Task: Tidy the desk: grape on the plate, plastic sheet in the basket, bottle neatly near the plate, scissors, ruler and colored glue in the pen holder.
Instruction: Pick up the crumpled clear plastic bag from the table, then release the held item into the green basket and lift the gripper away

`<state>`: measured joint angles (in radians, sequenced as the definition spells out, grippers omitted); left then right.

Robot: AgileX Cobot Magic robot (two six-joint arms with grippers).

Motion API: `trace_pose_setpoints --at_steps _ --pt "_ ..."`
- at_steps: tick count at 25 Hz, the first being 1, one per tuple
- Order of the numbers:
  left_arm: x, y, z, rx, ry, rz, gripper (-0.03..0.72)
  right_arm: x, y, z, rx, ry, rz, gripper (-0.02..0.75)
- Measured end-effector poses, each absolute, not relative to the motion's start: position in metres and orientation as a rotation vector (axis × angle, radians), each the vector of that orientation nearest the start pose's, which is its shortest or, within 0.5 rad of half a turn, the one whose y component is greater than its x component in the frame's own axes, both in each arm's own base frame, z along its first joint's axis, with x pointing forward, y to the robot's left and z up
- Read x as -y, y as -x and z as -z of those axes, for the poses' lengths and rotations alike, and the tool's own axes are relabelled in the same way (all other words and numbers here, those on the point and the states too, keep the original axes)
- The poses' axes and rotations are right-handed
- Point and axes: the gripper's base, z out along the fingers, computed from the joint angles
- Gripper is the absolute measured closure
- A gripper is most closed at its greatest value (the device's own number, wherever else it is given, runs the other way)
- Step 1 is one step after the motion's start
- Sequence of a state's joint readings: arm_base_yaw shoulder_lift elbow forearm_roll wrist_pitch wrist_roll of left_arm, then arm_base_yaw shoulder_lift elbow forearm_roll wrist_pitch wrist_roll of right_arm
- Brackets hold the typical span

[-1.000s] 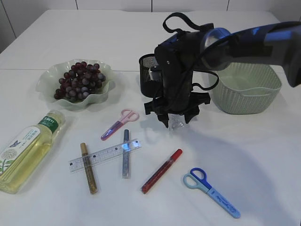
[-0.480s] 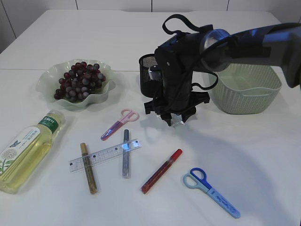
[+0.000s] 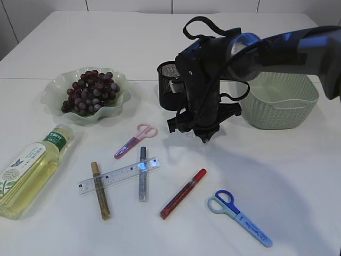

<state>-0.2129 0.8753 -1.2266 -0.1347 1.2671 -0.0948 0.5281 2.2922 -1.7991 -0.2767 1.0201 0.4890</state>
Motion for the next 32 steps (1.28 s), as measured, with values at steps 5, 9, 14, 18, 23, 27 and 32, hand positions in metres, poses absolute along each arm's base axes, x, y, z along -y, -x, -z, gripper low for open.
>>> trace_pose_setpoints --at_steps 5,9,14,18,23,27,32 --pt "0.038 -0.122 -0.424 -2.407 -0.154 0.310 0.279 -0.219 -0.410 -0.146 -2.952 0.310 0.201 0.722" --pt "0.036 -0.123 -0.424 -2.406 -0.151 0.277 0.285 -0.223 -0.404 -0.154 -3.038 0.369 0.148 0.722" --pt "0.035 -0.123 -0.424 -2.406 -0.151 0.269 0.285 -0.227 -0.400 -0.176 -3.025 0.421 0.048 0.722" --pt "0.035 -0.123 -0.424 -2.406 -0.151 0.269 0.288 -0.229 -0.394 -0.205 -2.985 0.463 -0.058 0.722" --pt "0.032 -0.122 -0.425 -2.398 -0.148 0.230 0.302 -0.228 -0.384 -0.245 -2.918 0.478 -0.182 0.722" --pt "0.031 -0.121 -0.425 -2.395 -0.147 0.218 0.302 -0.211 -0.381 -0.277 -2.860 0.432 -0.222 0.722" --pt "0.031 -0.121 -0.425 -2.393 -0.147 0.216 0.303 -0.164 -0.386 -0.316 -2.786 0.291 -0.231 0.722"
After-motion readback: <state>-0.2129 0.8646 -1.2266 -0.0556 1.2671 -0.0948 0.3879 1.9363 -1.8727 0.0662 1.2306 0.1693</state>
